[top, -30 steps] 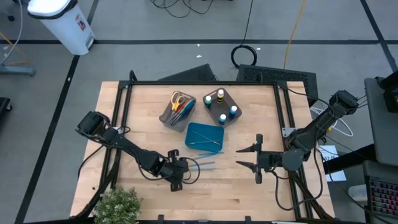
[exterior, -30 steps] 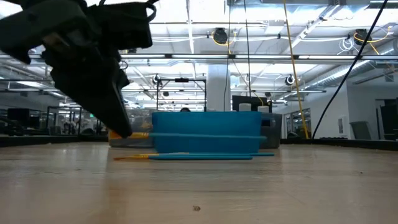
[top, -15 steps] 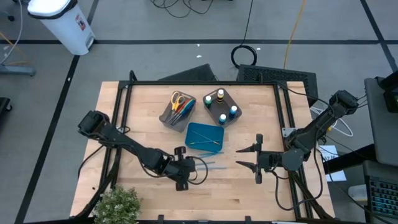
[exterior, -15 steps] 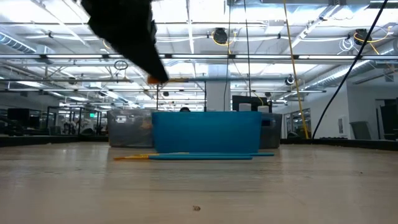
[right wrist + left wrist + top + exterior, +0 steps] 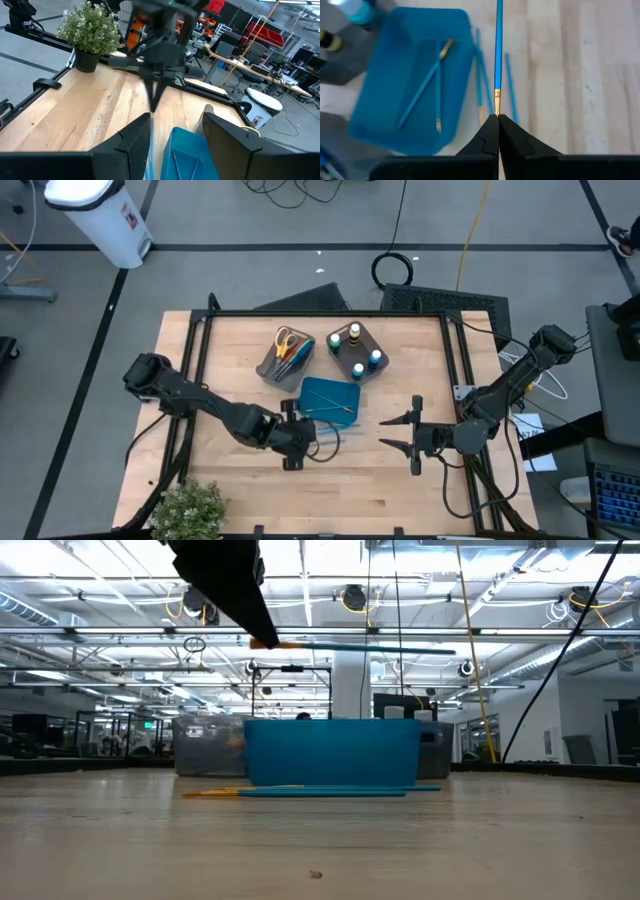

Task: Pick & Place Paint Supplies
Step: Put the blue paint brush into the blue bin

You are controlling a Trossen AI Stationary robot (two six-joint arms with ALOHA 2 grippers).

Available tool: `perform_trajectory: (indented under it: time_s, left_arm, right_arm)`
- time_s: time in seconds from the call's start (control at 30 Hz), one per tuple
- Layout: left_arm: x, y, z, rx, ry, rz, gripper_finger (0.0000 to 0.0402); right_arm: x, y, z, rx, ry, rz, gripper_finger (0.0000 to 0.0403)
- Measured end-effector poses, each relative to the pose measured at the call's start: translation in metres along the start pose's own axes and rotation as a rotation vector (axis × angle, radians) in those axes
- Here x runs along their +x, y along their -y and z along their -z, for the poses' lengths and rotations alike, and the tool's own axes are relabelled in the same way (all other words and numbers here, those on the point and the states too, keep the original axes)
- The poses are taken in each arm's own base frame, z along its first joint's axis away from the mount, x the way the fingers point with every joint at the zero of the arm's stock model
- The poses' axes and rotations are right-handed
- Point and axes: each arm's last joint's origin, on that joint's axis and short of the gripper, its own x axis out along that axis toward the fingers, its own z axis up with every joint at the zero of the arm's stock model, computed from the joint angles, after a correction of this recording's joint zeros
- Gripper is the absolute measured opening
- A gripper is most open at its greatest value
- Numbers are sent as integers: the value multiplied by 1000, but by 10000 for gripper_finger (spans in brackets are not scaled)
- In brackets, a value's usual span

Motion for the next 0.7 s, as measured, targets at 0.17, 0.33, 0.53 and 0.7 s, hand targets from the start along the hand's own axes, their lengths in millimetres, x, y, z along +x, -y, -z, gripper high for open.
perform_trajectory:
  time_s: [0.17,0.33,0.53,0.7]
  left_arm:
    - [-12,-16,-1,-4,34,-23,1]
    - [-12,-34,-3,-41,84,-70,1]
    - [6,-59,-2,-110,104,-93,1]
    - [25,-69,13,-122,92,-65,1]
  right_arm:
    - [0,0,0,1,-2,0,171]
    - [0,0,0,4,0,0,171]
    - [0,0,0,3,0,0,171]
    - [0,0,0,-1,-4,-1,171]
